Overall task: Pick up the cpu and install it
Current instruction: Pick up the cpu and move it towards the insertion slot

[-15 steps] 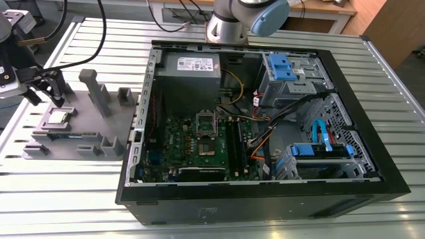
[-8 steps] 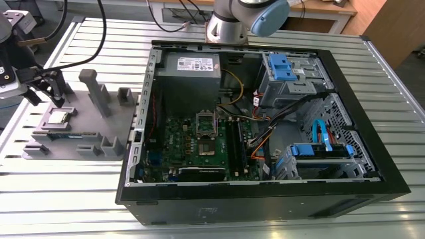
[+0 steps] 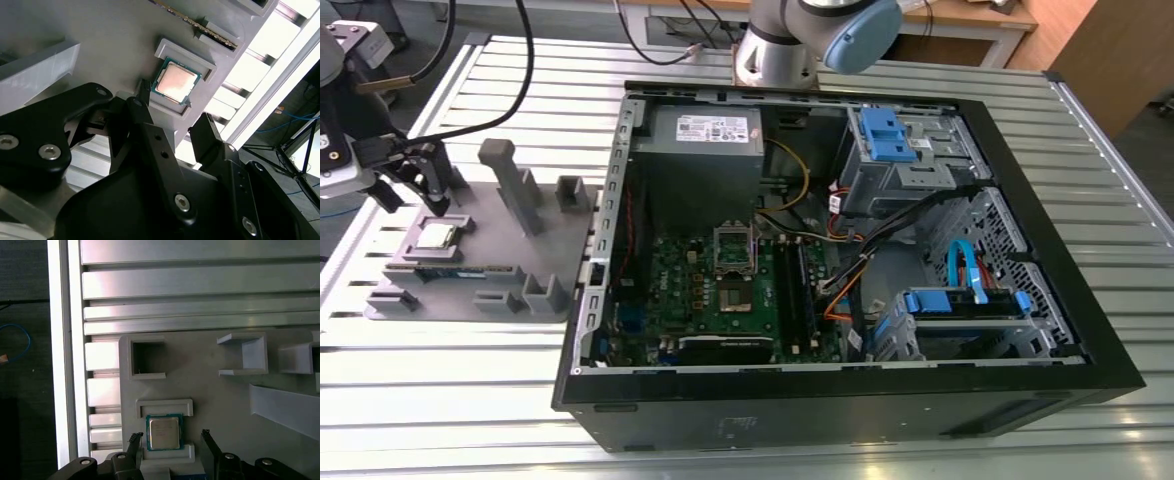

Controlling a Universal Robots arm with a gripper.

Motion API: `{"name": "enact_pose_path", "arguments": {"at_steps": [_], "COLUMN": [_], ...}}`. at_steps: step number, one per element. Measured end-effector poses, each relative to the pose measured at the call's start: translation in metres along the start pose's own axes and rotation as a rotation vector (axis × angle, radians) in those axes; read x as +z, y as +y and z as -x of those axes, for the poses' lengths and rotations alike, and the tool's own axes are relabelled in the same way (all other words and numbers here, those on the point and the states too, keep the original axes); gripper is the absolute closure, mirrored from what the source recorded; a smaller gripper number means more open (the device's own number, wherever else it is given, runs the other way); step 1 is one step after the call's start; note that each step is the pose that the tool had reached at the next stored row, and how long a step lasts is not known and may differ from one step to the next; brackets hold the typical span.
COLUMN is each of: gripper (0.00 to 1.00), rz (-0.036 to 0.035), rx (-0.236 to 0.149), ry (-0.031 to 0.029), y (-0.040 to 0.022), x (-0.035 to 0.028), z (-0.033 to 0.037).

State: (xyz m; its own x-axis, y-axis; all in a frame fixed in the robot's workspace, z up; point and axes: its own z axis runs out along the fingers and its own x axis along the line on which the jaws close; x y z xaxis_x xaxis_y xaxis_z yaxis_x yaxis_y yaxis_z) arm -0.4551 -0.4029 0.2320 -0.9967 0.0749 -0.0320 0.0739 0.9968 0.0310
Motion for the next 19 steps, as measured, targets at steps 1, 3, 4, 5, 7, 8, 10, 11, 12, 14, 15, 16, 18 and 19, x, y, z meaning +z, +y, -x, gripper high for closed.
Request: {"name": "enact_pose_path", "arguments": {"at_steps": [1,3,4,5,7,8,10,11,12,14,15,16,18,19], "gripper": [0.41,0.40,0.40,0.34,0.34,0.34,0.34,0.34,0.34,0.34,0.34,0.34,0.34,0.34], "rz": [-0.0001,-0.0002,-0.0003,-0.0003,-0.0002,0.0001,-0.0003,-0.0002,-0.0004,-0.0003,-0.0003,-0.0003,-0.0003,-0.0002], "rx": [0.000,0.000,0.000,0.000,0.000,0.000,0.000,0.000,0.000,0.000,0.000,0.000,0.000,0.000], "ry": [0.0000,0.0000,0.0000,0.0000,-0.0002,-0.0006,0.0000,-0.0001,0.0001,-0.0001,0.0000,-0.0001,-0.0002,-0.0001], "y": [0.0000,0.0000,0.0000,0.0000,0.0000,0.0000,-0.0001,-0.0001,-0.0001,-0.0001,-0.0001,-0.0001,-0.0001,-0.0002], "x": [0.0000,0.0000,0.0000,0.0000,0.0003,0.0014,0.0031,0.0038,0.0038,0.0041,0.0044,0.0044,0.0049,0.0052], "z": [0.0000,0.0000,0.0000,0.0000,0.0000,0.0000,-0.0001,-0.0001,-0.0002,-0.0001,-0.0001,-0.0002,-0.0001,-0.0002]}}
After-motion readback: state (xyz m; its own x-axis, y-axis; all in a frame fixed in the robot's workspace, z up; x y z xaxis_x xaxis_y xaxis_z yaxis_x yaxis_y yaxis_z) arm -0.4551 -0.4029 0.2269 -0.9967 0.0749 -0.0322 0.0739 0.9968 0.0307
